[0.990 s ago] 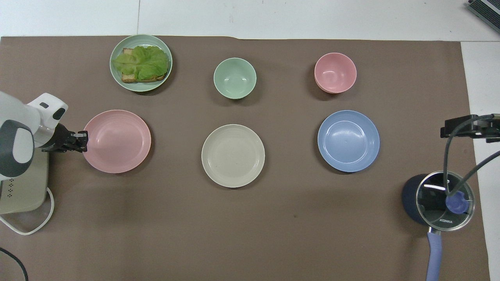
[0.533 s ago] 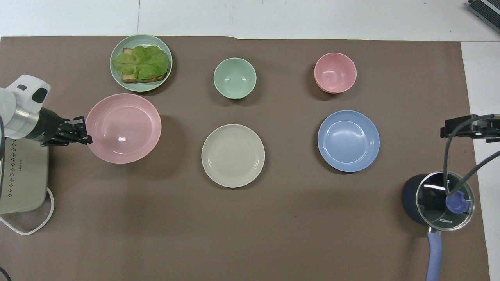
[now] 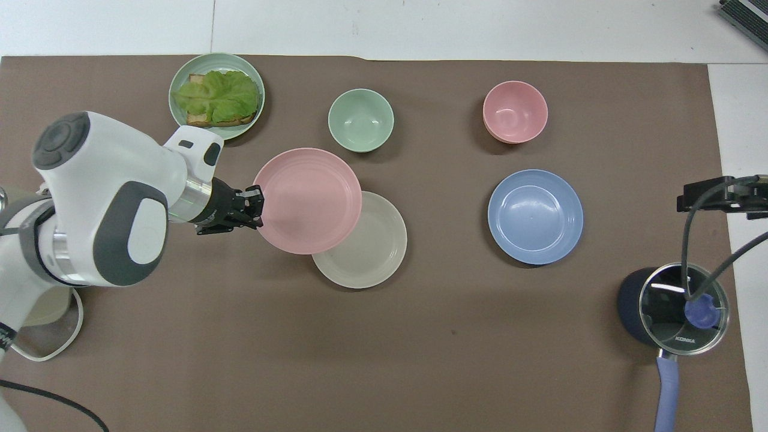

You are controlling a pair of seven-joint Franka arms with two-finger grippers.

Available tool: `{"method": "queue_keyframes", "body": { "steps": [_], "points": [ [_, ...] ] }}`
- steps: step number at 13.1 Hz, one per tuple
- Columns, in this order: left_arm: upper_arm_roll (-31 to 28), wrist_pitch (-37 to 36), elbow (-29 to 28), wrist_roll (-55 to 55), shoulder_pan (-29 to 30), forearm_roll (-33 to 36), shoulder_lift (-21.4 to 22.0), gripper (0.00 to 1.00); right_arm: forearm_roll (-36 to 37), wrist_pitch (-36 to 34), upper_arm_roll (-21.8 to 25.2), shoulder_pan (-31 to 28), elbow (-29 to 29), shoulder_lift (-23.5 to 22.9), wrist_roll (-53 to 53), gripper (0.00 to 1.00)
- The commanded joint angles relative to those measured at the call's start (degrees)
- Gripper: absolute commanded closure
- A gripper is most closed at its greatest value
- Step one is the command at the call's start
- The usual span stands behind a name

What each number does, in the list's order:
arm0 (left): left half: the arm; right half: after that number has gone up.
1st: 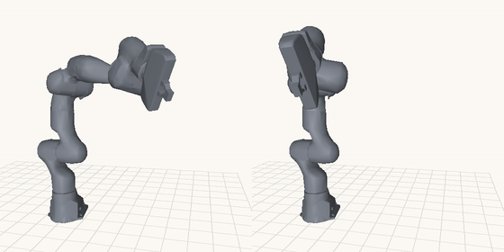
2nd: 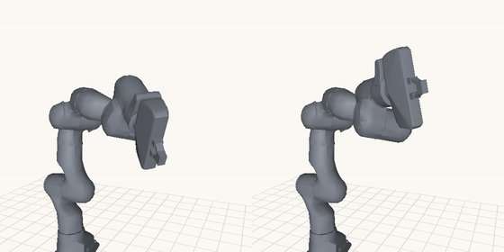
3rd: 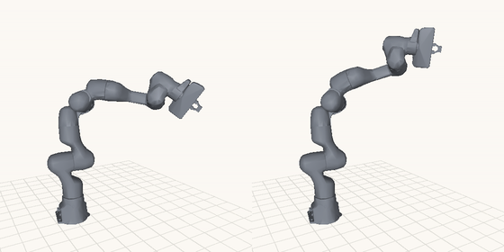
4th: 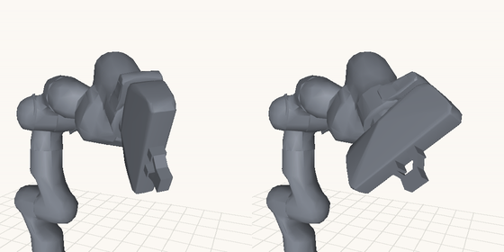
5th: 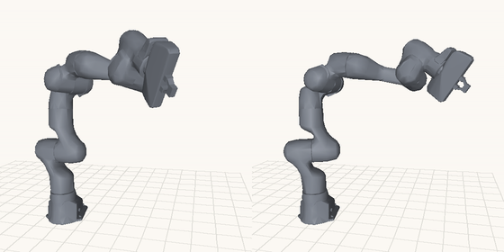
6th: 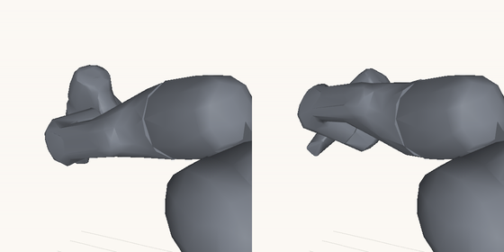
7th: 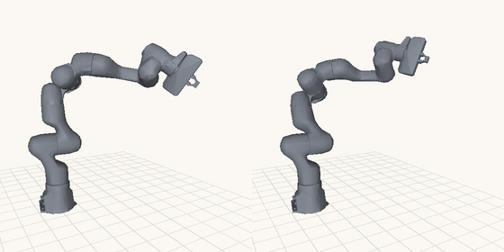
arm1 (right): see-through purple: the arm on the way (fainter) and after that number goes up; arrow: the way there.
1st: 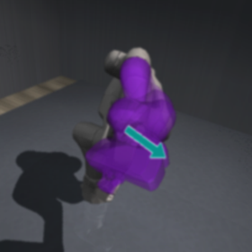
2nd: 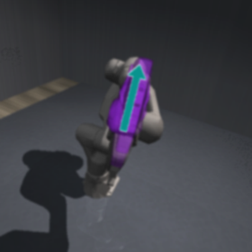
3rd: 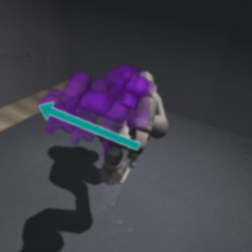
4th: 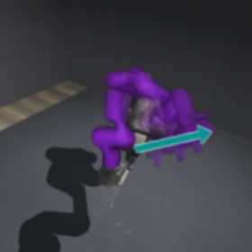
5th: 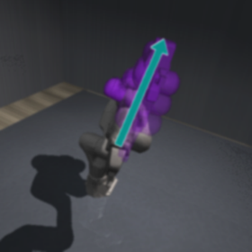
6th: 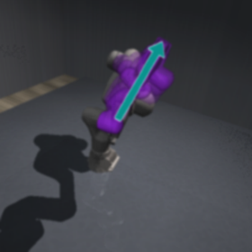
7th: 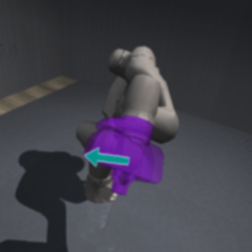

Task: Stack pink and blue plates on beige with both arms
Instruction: 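Lift the pink plate and carry it over the beige plate, then lower the pink plate onto the beige plate and open the left gripper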

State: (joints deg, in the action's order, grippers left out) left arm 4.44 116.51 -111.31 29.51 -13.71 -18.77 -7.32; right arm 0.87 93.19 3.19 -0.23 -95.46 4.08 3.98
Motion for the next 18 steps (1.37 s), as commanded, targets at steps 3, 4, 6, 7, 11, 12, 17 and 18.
{"method": "queue_keyframes", "body": {
  "steps": [3,4,6,7,11,12,17,18],
  "points": [
    [-1.10,10.04,-9.01,1.07,-5.70,-1.09,0.99,1.00,-0.95,0.07,-0.21,-0.56,-1.39,1.28,-0.03,0.00],
    [-1.10,11.18,-9.19,1.07,-6.93,-1.09,0.81,1.00,-0.95,0.07,-0.21,-0.56,-1.39,1.28,-0.03,0.00],
    [-1.10,11.55,-9.54,1.07,-7.12,-1.27,0.90,1.00,-0.95,0.07,-0.21,-0.56,-1.39,1.28,-0.03,0.00],
    [-1.10,11.63,-9.45,1.07,-7.38,-1.27,0.81,1.00,-0.95,0.07,-0.21,-0.56,-1.39,1.37,-0.03,0.00],
    [-1.10,14.95,-9.36,1.07,-10.62,-1.27,-1.11,1.00,-0.95,0.07,-0.21,-0.73,-1.39,1.28,-0.12,0.00],
    [-1.18,16.98,-9.45,1.07,-11.51,-1.27,-1.73,1.00,-0.95,0.07,-0.21,-0.73,-1.39,1.28,-0.12,0.00],
    [-1.27,17.08,-9.45,0.72,-10.55,-1.27,-1.82,1.00,-0.95,0.07,-0.21,-0.73,-1.39,1.37,-0.12,0.00],
    [-1.27,17.08,-9.45,0.72,-10.37,-1.27,-1.82,1.00,-0.95,0.07,-0.21,-0.73,-1.39,1.28,-0.12,0.00]
  ]
}}
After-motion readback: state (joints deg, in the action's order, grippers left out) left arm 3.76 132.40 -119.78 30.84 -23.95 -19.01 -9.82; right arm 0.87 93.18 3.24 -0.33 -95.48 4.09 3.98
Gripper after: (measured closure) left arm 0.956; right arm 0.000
